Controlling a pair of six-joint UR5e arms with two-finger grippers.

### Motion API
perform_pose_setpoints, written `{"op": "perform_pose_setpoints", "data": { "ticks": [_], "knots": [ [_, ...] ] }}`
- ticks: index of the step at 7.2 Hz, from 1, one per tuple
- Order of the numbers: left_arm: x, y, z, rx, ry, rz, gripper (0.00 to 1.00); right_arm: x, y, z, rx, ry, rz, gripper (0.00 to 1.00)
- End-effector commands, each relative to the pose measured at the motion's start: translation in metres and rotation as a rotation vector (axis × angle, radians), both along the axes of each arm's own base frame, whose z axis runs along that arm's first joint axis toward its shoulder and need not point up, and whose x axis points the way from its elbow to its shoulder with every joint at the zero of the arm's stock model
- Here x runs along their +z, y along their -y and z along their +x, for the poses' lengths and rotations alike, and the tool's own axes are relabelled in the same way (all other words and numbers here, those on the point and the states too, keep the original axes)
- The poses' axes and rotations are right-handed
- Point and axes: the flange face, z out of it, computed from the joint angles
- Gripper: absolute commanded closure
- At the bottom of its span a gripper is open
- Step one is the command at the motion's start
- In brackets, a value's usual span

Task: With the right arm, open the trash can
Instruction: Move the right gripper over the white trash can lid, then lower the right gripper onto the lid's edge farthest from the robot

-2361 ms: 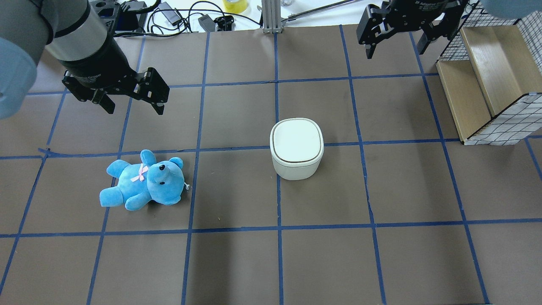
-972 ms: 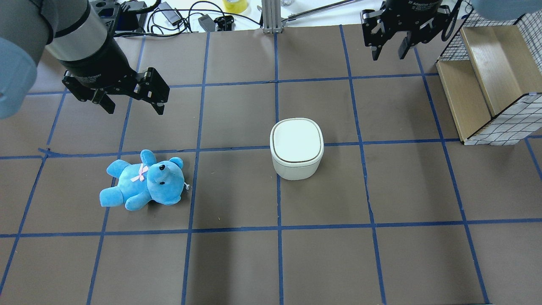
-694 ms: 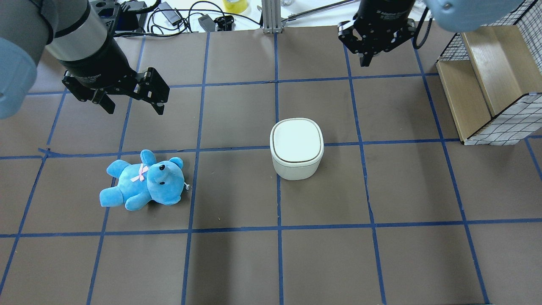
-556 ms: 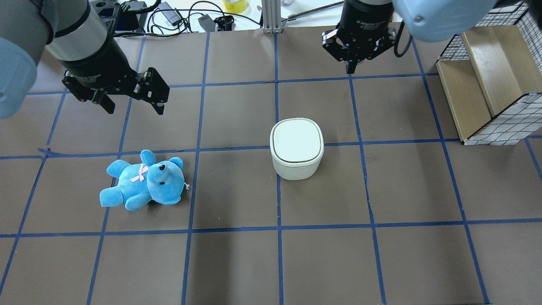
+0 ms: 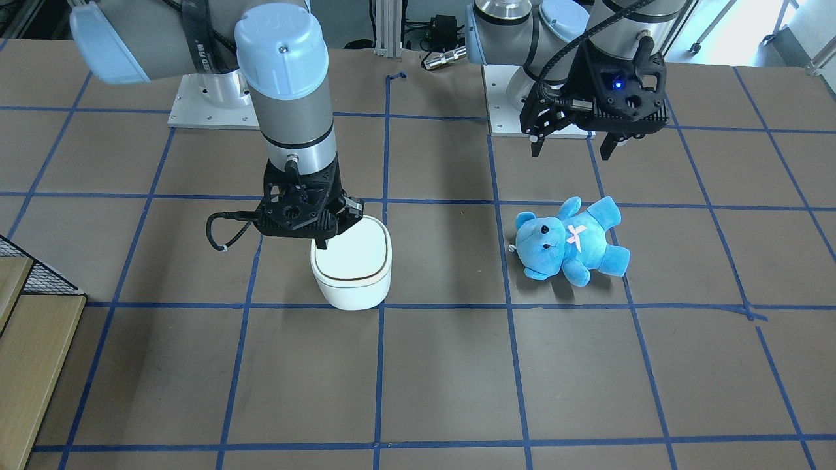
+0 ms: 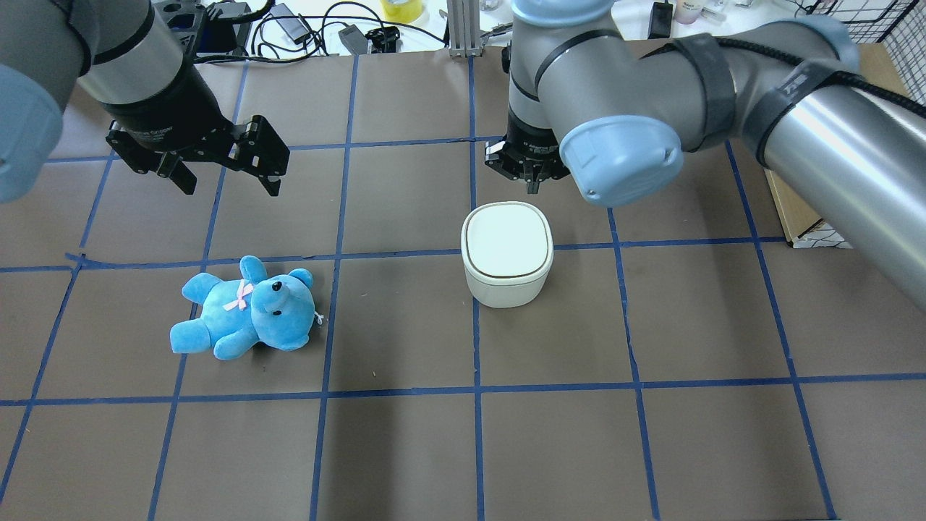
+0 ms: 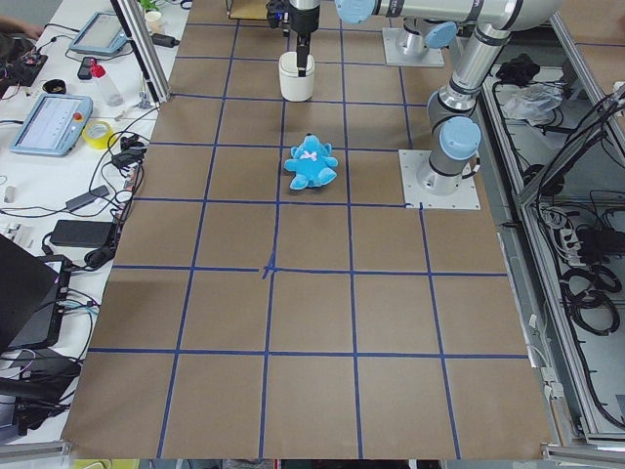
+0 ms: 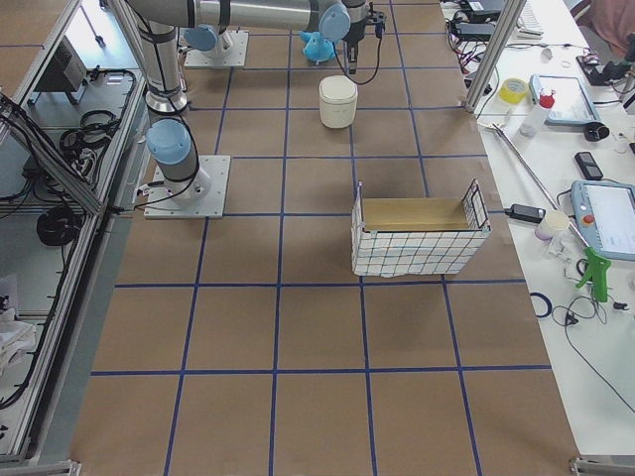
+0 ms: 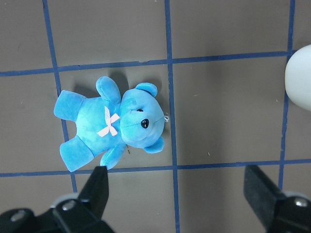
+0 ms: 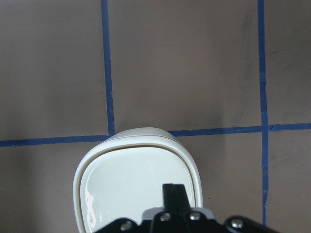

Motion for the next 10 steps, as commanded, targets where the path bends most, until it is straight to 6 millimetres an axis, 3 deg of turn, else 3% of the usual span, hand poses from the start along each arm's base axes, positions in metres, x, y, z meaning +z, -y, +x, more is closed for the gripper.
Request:
{"op": "perform_pose_setpoints", "data": {
  "ticks": [1,7,9,10],
  "knots": [
    [0.000,0.000,0.000,-0.001,0.000,0.000,0.00,-0.036,-0.008,0.001,0.013,-0.011,0.048,1.00],
    [0.000,0.000,0.000,-0.001,0.000,0.000,0.00,-0.070,-0.012,0.001,0.040,-0.027,0.111,1.00],
    [0.000,0.000,0.000,0.001,0.000,0.000,0.00,-0.070,-0.012,0.000,0.039,-0.028,0.111,1.00],
    [0.000,0.000,0.000,-0.001,0.000,0.000,0.00,-0.053,-0.011,0.000,0.039,-0.029,0.089,1.00]
  ]
}}
